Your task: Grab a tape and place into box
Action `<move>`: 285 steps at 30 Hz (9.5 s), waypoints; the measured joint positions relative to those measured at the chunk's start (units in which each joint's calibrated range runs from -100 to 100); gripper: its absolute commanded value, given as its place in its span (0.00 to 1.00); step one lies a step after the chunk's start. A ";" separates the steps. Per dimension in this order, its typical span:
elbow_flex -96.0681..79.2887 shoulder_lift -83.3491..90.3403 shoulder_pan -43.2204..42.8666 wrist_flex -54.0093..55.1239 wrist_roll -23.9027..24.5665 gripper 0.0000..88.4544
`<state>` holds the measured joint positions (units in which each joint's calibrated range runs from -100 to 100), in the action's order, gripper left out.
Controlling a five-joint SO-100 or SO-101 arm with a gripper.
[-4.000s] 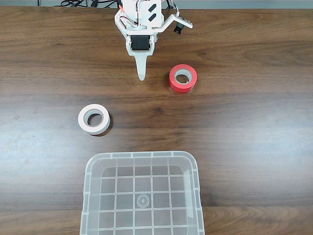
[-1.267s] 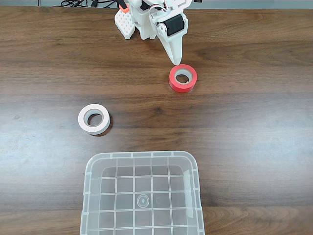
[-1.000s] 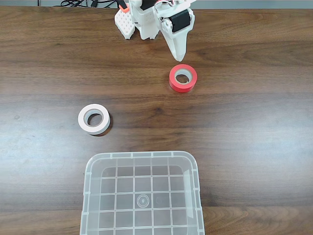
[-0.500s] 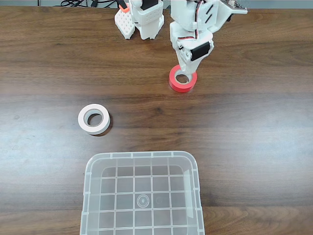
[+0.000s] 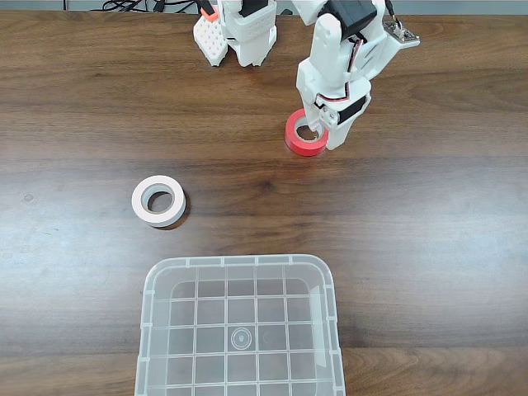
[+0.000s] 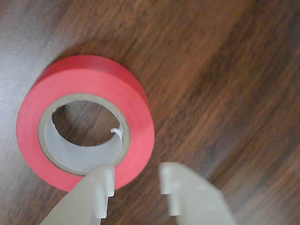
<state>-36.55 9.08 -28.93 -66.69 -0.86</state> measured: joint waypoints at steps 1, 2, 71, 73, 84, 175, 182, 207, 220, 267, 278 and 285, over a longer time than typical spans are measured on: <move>0.00 -0.25 0.08 0.00 -0.10 0.30; 0.00 -0.42 0.15 0.00 -0.10 0.30; 30.32 7.62 16.00 -8.22 -4.33 0.06; 35.02 7.62 17.81 -7.97 -4.33 0.06; 64.62 -9.54 24.12 -6.36 -4.75 0.06; 106.32 -11.13 22.24 -32.63 -0.37 0.02; 78.07 8.79 22.16 -32.63 -0.37 0.02; -41.79 69.32 22.39 0.42 0.21 0.02; -58.66 83.80 26.60 -1.19 2.24 0.02; -59.84 88.99 26.60 -3.47 4.59 0.02; -59.84 88.99 26.60 -3.47 4.59 0.02; -59.84 88.99 26.60 -3.47 4.59 0.02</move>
<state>-96.39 98.07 -2.33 -70.17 3.73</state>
